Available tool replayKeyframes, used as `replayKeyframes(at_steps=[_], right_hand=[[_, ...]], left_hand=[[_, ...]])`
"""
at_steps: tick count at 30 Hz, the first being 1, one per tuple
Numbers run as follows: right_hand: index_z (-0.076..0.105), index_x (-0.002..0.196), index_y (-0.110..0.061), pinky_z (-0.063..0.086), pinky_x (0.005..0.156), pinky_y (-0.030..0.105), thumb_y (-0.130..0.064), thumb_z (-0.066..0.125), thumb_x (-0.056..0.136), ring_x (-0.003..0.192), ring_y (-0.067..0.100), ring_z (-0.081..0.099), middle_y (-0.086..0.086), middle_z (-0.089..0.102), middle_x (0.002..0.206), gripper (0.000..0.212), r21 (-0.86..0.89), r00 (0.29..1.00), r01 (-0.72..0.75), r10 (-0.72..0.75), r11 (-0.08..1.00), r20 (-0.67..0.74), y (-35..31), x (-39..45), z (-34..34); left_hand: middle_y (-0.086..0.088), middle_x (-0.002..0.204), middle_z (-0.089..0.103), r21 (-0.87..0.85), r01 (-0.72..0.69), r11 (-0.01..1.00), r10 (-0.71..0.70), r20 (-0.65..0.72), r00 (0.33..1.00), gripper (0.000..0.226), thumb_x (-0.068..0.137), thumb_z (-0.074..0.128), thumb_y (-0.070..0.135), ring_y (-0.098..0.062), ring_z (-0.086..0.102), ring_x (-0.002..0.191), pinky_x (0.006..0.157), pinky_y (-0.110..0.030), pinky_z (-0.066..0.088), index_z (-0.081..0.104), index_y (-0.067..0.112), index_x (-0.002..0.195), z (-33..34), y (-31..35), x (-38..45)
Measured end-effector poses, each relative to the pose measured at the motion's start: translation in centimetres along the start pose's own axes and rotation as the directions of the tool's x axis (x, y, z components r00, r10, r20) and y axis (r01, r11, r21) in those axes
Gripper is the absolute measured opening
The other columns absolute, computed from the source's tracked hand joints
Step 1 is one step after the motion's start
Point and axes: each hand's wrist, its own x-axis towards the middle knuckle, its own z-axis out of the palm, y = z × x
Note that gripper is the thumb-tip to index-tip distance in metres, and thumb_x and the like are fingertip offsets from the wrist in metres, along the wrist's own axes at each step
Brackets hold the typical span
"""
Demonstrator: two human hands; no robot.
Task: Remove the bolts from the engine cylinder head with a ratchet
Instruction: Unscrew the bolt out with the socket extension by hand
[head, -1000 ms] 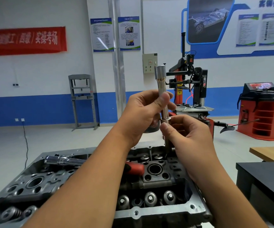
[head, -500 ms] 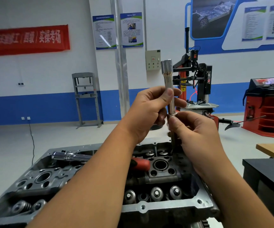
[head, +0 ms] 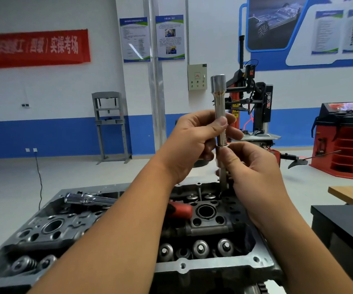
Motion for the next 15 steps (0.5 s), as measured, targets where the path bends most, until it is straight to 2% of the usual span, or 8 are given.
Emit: replayKeyframes(at_steps=[2,4,6,8,10,12,13,15], right_hand=[[0.075,0.091,-0.031,0.059,0.074,0.065,-0.04,0.068,0.089,0.073,0.035,0.07,0.001,0.074,0.077,0.011,0.024,1.0,-0.008,0.008,1.0,0.001,-0.26,0.0,0.06],[0.075,0.09,-0.032,0.061,0.077,0.061,-0.045,0.074,0.079,0.072,0.027,0.072,-0.001,0.075,0.078,0.017,0.053,1.0,-0.024,0.024,0.998,-0.009,-0.34,0.01,0.06],[0.074,0.088,-0.032,0.063,0.076,0.054,-0.048,0.084,0.071,0.077,0.031,0.074,-0.001,0.075,0.08,0.025,0.01,0.999,-0.022,0.023,1.0,-0.023,-0.25,-0.03,-0.05],[0.073,0.084,-0.027,0.063,0.074,0.052,-0.039,0.089,0.077,0.079,0.033,0.074,-0.001,0.075,0.079,0.022,-0.009,0.999,-0.017,0.016,1.0,-0.028,-0.06,-0.03,-0.18],[0.073,0.085,-0.024,0.063,0.074,0.052,-0.029,0.08,0.091,0.076,0.028,0.075,-0.002,0.076,0.079,0.01,-0.029,1.0,-0.014,0.014,0.999,-0.003,0.07,0.05,-0.23],[0.074,0.086,-0.024,0.061,0.068,0.046,-0.026,0.068,0.1,0.073,0.024,0.075,-0.005,0.077,0.08,0.015,-0.049,1.0,-0.011,0.013,0.999,0.024,0.09,0.08,-0.19],[0.075,0.086,-0.025,0.059,0.065,0.041,-0.026,0.064,0.103,0.072,0.023,0.074,-0.004,0.077,0.08,0.02,-0.035,0.999,-0.018,0.019,0.999,0.028,0.07,0.14,-0.15],[0.076,0.086,-0.027,0.056,0.062,0.031,-0.025,0.062,0.104,0.07,0.023,0.072,-0.002,0.076,0.079,0.023,0.017,0.999,-0.033,0.033,0.999,0.025,-0.06,0.22,-0.05]], left_hand=[[-0.008,0.091,0.077,0.013,-0.004,1.0,0.004,-0.005,1.0,0.016,0.107,0.056,0.013,-0.017,0.037,0.058,0.058,-0.033,0.028,0.072,0.012,0.103,0.08,-0.01,-0.06],[-0.008,0.085,0.076,0.046,-0.035,0.998,0.036,-0.018,0.999,0.005,0.1,0.066,0.014,-0.025,0.049,0.064,0.06,-0.039,0.034,0.069,0.011,0.098,0.16,0.0,-0.14],[-0.011,0.081,0.073,0.072,-0.069,0.995,0.074,-0.069,0.995,0.02,0.086,0.08,0.018,-0.031,0.057,0.075,0.063,-0.038,0.043,0.065,0.007,0.093,0.19,0.02,-0.25],[-0.017,0.083,0.069,0.083,-0.082,0.993,0.09,-0.093,0.992,0.036,0.077,0.082,0.028,-0.032,0.051,0.072,0.055,-0.032,0.039,0.063,0.004,0.095,0.14,-0.04,-0.22],[-0.013,0.088,0.074,0.075,-0.055,0.996,0.058,-0.044,0.997,0.029,0.09,0.072,0.033,-0.031,0.04,0.064,0.054,-0.03,0.032,0.066,0.007,0.099,0.18,-0.03,-0.12],[-0.008,0.094,0.077,0.029,-0.026,0.999,0.026,0.011,1.0,0.019,0.107,0.056,0.024,-0.024,0.035,0.057,0.054,-0.03,0.029,0.069,0.01,0.106,0.11,-0.07,0.07],[-0.007,0.095,0.077,0.007,-0.02,1.0,0.02,0.016,1.0,0.02,0.109,0.051,0.018,-0.02,0.034,0.056,0.053,-0.03,0.029,0.069,0.01,0.108,0.09,-0.09,0.1],[-0.006,0.09,0.077,0.015,-0.034,0.999,0.033,0.004,0.999,0.018,0.109,0.05,0.012,-0.023,0.035,0.056,0.053,-0.031,0.027,0.068,0.01,0.106,0.03,-0.16,0.15]])
